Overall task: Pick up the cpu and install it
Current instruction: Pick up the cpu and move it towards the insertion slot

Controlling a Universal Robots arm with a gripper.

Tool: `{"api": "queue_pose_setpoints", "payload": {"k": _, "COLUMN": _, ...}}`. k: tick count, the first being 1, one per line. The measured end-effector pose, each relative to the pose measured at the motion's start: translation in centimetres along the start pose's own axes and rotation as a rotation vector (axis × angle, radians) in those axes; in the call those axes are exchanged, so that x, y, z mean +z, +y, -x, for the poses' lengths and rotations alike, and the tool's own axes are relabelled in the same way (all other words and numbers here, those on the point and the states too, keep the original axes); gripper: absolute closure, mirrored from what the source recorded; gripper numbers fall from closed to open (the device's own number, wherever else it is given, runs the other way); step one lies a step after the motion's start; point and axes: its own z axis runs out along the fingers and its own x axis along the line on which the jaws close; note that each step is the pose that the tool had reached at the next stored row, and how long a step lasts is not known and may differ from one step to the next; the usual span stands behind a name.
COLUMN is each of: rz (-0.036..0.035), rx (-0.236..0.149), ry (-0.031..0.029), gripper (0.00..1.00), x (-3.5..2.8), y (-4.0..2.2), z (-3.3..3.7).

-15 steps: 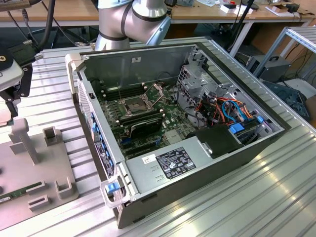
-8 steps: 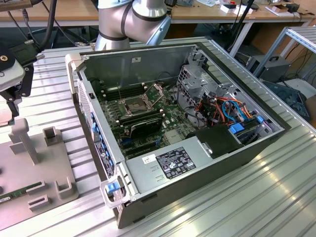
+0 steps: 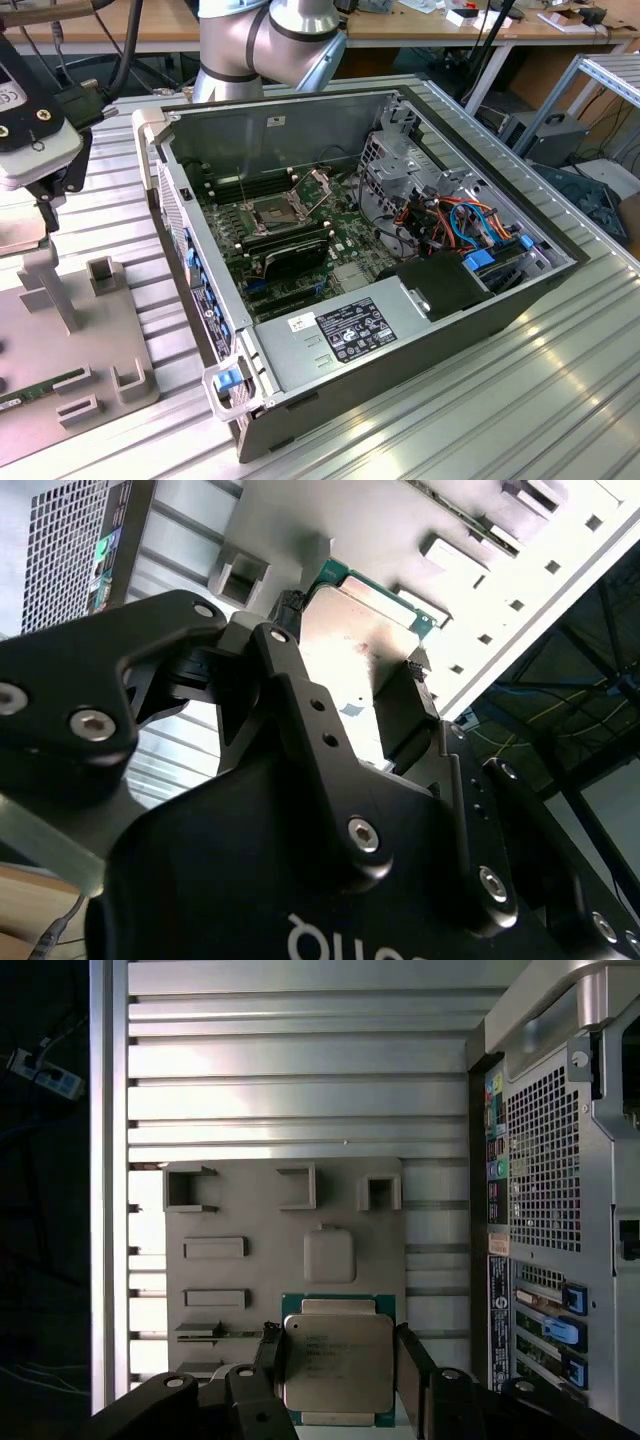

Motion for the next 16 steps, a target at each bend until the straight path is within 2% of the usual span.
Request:
{"api": "queue_pose_setpoints", "payload": {"k": 13, "rz": -0.0001, "rx": 0.0, "ry": 0.0, "gripper": 0.46, "x": -0.06, "y": 0.04, "z": 2.45}}
{"api": "queue_pose_setpoints", "payload": {"k": 16, "rz": -0.0001, "rx": 0.0, "ry": 0.0, "gripper": 0.46, "x": -0.08, "y": 0.05, "z": 3.19}}
